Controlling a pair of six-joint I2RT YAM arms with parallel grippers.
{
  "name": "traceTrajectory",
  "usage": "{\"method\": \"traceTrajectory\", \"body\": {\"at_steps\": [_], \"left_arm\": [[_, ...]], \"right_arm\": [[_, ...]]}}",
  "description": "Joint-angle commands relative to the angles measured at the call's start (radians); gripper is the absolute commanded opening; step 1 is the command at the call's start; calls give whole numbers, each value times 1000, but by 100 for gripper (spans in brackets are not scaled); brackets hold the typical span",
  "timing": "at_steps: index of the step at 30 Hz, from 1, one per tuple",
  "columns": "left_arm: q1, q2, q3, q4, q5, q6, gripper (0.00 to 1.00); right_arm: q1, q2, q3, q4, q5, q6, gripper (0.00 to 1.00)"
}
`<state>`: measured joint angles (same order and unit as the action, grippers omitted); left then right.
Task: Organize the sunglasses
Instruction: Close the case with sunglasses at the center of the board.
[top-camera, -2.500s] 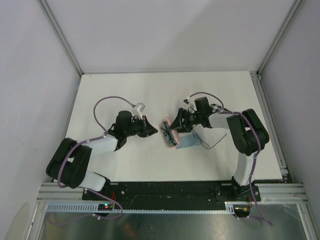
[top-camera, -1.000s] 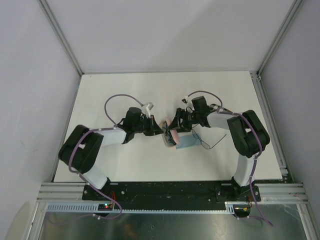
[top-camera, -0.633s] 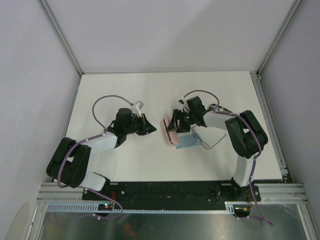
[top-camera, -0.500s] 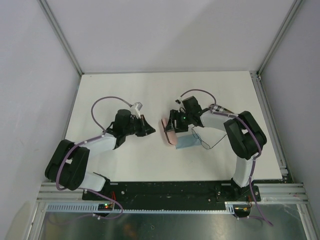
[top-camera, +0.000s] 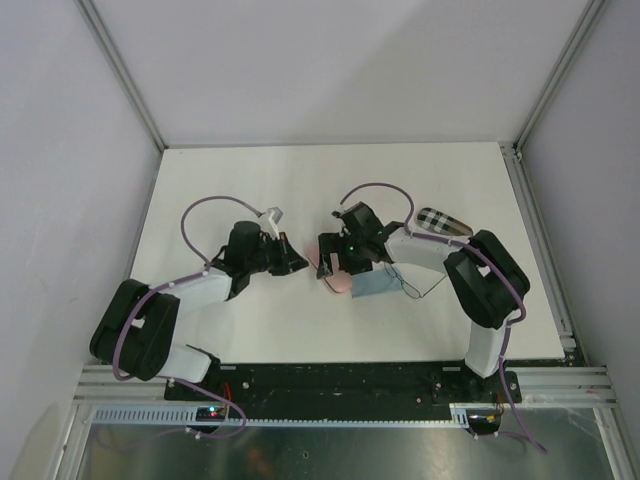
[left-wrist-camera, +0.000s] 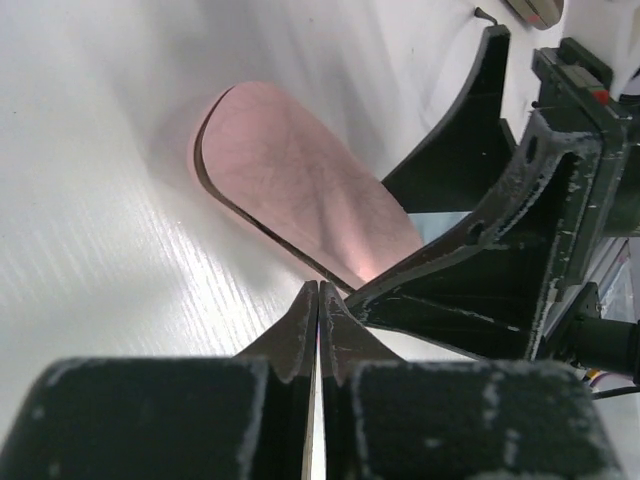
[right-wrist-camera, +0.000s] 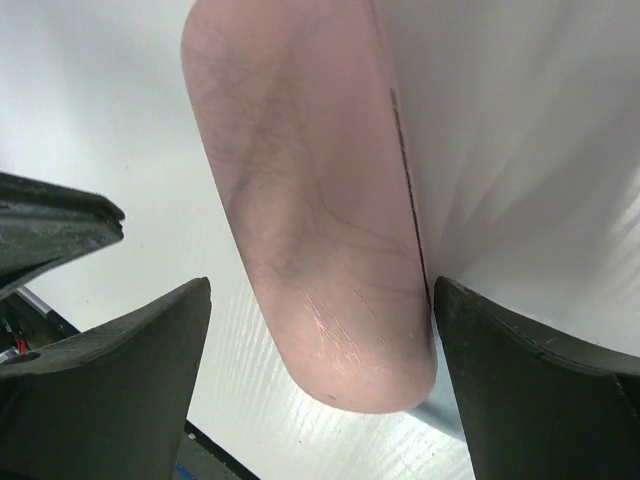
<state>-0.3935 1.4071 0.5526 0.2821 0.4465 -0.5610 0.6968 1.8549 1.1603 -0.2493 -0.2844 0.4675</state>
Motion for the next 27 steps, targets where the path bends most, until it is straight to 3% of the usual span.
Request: {"method": "traceTrajectory", "body": {"at_steps": [1,7,14,17,27], "left_arm": [[15,-41,-17,35,-23,-13,3],[15,-65,-26,45,-33,-14,1],[18,-158,-62,60,-76,-29,8],[19,-218,-85,60,-105,-28,26],[43,-371,-171,66,-165,-57,86]], "right_arm": [[8,-83,36,-40,53,-22,94],[23,-138,45,-46,131,-59,63],[77,-134,140,-105,200,-127,13],[100,-106,164,-106,200,-130,2],[118,42,167,-109,240,-111,0]]}}
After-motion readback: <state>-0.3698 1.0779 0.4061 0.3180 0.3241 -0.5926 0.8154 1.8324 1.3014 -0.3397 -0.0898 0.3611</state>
